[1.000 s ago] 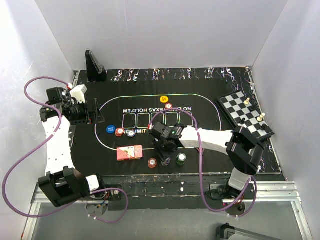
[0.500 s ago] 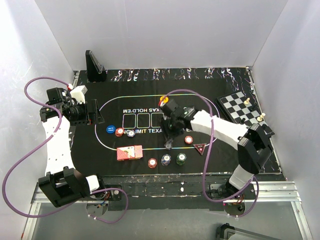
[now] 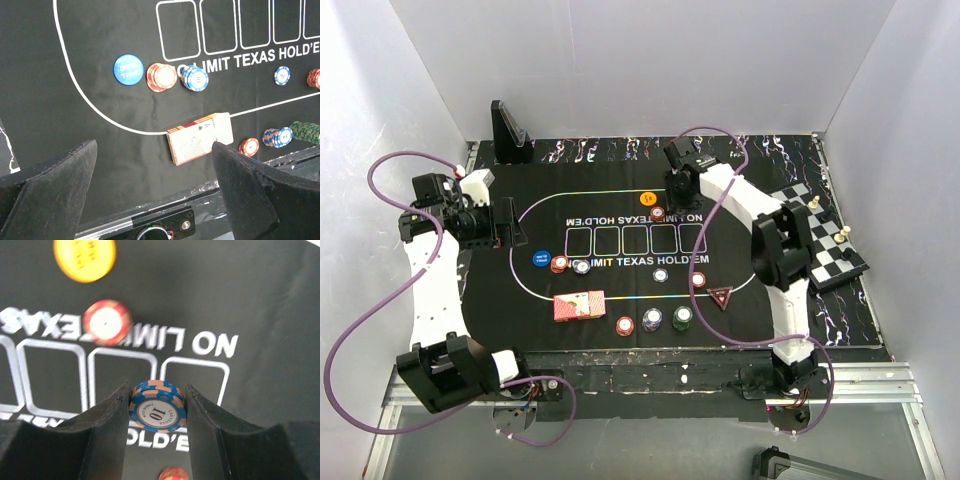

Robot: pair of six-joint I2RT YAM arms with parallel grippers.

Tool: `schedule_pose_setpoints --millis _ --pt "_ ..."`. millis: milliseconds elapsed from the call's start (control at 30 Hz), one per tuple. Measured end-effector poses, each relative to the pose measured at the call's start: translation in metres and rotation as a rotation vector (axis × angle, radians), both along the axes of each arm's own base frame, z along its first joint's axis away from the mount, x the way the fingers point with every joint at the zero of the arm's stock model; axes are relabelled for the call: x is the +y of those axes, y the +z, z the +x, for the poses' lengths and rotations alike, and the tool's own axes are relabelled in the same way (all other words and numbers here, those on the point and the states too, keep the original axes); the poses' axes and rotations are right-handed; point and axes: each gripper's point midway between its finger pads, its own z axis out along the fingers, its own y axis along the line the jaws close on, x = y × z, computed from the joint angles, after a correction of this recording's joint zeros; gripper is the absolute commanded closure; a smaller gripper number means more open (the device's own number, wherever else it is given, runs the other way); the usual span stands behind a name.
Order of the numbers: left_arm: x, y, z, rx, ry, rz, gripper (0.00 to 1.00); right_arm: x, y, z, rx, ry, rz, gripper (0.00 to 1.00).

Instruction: Distribute texas hold em gaming equipment

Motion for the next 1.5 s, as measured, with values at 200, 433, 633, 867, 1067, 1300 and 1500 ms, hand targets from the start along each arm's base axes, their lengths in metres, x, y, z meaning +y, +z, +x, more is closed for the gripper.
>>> schedule_pose_setpoints --millis 200,433,633,867,1067,1300,1500 --pt "0.001 -0.003 0.002 0.009 -0.008 0.003 0.0 -0.03 -0.054 0.045 0.058 -0.088 -0.083 0.99" --pt "0.003 -0.01 0.005 0.034 -0.01 0.002 0.0 -0.025 -0.072 0.06 0.076 -0.074 -0.073 0.53" --pt "0.004 -0.01 0.004 0.035 -0.01 0.006 0.0 -0.015 -0.066 0.063 0.075 -0.054 -0.028 0.29" --pt "0.004 -0.01 0.004 0.035 -0.009 0.008 0.0 -0.012 -0.058 0.054 0.072 -0.043 -0.031 0.25" --pt "0.003 -0.006 0.002 0.019 -0.008 0.013 0.0 -0.009 0.007 0.006 -0.005 0.008 -0.014 0.24" --pt "0.002 -0.001 0.0 0.0 -0.007 0.019 0.0 0.051 0.055 -0.108 -0.091 0.259 0.015 0.21" --pt "0.001 0.003 -0.003 -0.009 -0.007 0.021 0.0 0.069 0.005 -0.194 0.048 0.434 -0.049 0.15"
